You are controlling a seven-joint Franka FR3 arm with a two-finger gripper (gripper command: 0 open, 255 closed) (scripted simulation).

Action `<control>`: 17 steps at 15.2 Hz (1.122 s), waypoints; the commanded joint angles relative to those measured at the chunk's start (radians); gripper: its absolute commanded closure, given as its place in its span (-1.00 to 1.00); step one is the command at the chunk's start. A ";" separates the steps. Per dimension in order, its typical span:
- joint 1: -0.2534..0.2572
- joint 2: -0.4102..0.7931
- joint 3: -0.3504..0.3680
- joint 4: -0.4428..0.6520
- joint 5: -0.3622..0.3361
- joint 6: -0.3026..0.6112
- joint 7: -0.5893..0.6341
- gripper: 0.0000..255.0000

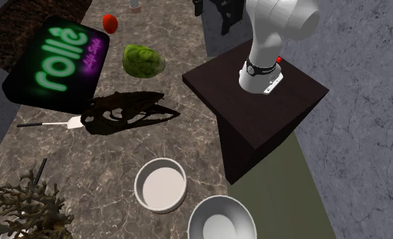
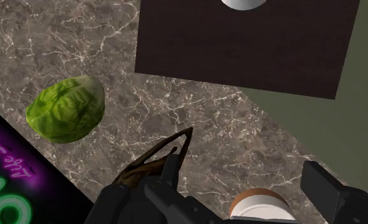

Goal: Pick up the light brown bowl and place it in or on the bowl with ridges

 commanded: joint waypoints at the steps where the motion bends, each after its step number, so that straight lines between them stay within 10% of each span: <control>1: 0.000 0.000 0.000 0.000 0.000 0.000 0.000 -1.00; 17: 0.000 0.550 0.041 0.067 0.004 0.465 0.088 -1.00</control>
